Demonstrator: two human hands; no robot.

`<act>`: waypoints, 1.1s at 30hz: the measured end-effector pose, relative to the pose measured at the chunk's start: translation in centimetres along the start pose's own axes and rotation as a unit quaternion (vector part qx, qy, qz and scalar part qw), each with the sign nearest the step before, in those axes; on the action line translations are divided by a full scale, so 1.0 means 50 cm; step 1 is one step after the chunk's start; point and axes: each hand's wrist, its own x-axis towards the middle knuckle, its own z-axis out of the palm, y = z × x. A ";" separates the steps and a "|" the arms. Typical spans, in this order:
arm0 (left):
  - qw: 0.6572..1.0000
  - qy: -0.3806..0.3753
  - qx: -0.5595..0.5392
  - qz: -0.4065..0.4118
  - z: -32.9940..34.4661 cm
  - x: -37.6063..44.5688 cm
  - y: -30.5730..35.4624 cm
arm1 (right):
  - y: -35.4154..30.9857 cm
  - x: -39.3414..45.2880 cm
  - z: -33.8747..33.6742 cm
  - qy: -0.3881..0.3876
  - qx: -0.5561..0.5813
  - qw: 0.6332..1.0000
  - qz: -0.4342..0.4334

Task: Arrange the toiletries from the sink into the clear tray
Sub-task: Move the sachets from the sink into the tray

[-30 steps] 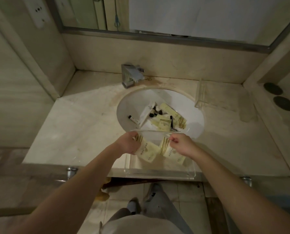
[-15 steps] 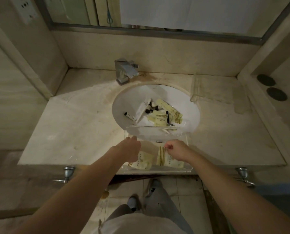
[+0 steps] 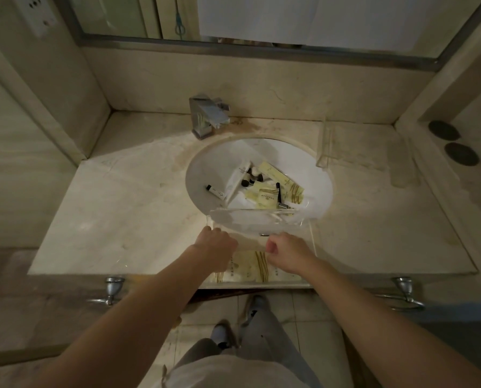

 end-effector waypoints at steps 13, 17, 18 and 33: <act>0.977 0.062 -0.204 -0.031 -0.059 0.055 -0.026 | 0.002 0.025 -0.027 0.147 0.045 0.988 -0.007; 0.941 0.086 -0.316 -0.089 -0.092 0.101 -0.037 | 0.016 0.046 -0.062 0.218 0.116 0.969 0.027; 0.929 0.091 -0.344 -0.101 -0.097 0.115 -0.040 | 0.022 0.051 -0.071 0.229 0.132 0.964 0.032; 0.774 0.002 -0.576 -0.262 -0.075 0.345 -0.045 | 0.143 0.202 -0.123 0.131 0.231 0.956 0.124</act>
